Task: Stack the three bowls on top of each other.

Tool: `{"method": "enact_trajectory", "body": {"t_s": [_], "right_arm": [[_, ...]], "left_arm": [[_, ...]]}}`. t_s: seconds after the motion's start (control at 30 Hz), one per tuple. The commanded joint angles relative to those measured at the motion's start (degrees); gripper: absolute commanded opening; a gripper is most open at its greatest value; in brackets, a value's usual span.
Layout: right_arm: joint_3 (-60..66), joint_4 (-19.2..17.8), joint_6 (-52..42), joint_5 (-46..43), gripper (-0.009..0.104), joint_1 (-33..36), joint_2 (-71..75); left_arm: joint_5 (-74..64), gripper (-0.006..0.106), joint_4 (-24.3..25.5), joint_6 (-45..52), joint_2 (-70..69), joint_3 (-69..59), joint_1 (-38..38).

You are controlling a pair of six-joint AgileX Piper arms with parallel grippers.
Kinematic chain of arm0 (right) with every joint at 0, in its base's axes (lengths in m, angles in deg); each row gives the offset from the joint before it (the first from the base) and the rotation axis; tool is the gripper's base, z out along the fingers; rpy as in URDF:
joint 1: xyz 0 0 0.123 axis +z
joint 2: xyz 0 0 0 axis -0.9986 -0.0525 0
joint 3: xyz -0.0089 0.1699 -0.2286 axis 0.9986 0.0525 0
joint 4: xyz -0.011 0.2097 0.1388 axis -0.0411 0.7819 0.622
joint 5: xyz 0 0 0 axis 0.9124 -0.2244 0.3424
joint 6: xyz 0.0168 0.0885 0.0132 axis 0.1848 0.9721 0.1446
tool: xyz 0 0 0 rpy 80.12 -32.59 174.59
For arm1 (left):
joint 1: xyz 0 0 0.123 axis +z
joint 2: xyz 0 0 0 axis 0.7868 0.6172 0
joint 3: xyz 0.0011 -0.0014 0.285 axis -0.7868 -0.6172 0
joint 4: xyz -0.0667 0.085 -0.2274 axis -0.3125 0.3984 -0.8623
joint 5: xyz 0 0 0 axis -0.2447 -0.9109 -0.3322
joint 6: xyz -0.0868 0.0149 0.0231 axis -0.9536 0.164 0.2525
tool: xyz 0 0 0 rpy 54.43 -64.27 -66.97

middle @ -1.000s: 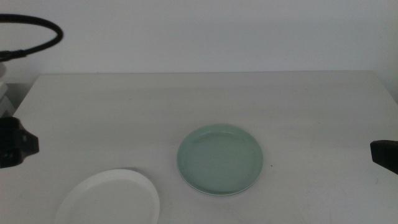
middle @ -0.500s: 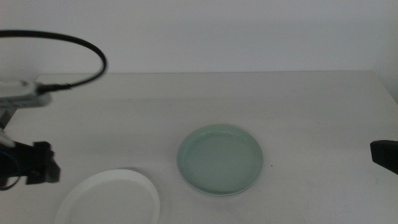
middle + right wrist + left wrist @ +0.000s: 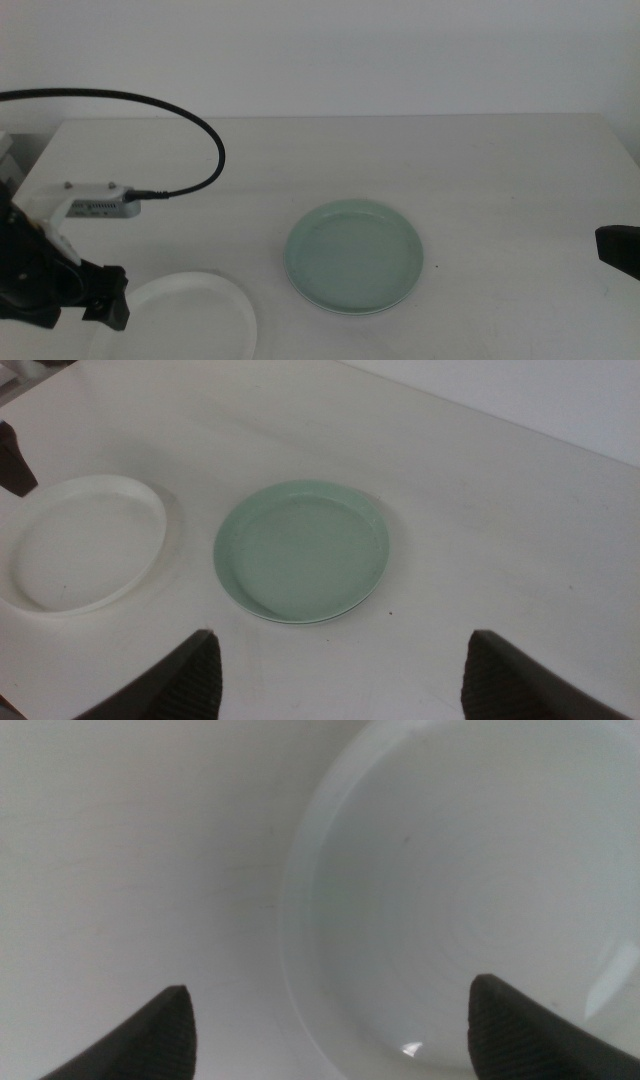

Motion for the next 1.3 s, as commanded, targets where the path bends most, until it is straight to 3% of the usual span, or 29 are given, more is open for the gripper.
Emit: {"method": "enact_trajectory", "body": {"t_s": [0.0,0.2,0.47,0.67,0.9,1.1,1.27], "right_arm": [[-1.3,0.5,-0.6,-3.9,0.061,0.1,0.0],[-1.3,0.5,-0.6,-3.9,0.061,0.1,0.0],[-1.3,0.5,-0.6,-3.9,0.061,0.1,0.0],[-1.3,0.5,-0.6,-3.9,0.061,0.1,0.0],[-1.3,0.5,-0.6,-3.9,0.061,0.1,0.0],[-1.3,0.5,-0.6,-3.9,0.061,0.1,0.0],[-1.3,0.5,-0.6,-3.9,0.061,0.1,0.0]], "left_arm": [[1.0,0.094,-1.3,1.2,1.1,1.2,1.3],[1.1,0.094,-7.0,8.6,6.3,1.2,4.8],[2.8,0.091,-7.1,9.3,12.6,1.2,4.8],[2.7,0.053,-6.9,9.0,14.7,1.2,4.8],[2.1,0.0,-6.2,6.1,14.9,1.3,4.8],[-3.4,0.0,-4.7,4.7,10.7,2.9,4.8],[-10.1,0.0,-7.6,2.5,2.3,6.2,4.8]]}}
